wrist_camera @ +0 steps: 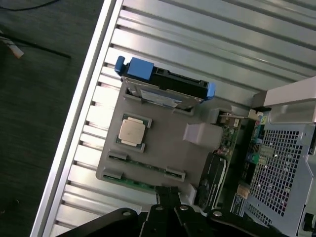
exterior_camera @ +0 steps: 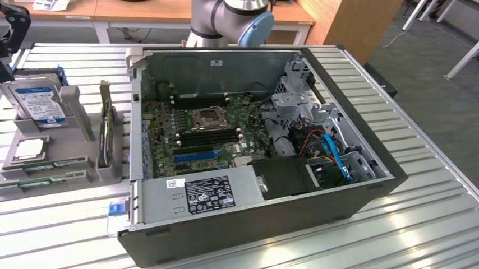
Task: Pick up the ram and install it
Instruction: 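Pick up the ram and move it above insertion slot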
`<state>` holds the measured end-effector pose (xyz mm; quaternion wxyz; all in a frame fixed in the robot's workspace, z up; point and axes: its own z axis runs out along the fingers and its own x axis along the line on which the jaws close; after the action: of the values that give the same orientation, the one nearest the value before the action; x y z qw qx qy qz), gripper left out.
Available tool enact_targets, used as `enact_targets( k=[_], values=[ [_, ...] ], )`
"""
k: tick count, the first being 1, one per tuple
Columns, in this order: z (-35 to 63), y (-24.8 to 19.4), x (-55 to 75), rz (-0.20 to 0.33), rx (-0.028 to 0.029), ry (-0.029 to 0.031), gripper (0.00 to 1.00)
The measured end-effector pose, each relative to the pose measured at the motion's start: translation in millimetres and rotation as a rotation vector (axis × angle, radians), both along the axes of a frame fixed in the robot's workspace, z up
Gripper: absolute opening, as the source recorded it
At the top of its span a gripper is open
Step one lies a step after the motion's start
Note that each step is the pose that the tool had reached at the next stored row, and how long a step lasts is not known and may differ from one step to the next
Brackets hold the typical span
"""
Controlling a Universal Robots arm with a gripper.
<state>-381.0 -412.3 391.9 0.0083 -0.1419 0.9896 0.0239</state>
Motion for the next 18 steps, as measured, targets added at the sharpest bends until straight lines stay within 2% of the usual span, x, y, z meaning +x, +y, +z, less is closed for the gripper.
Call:
enact_targets(
  k=[18],
  values=[
    [0.0, 0.0, 0.0, 0.289, 0.0000, 0.0000, 0.10]
  ],
)
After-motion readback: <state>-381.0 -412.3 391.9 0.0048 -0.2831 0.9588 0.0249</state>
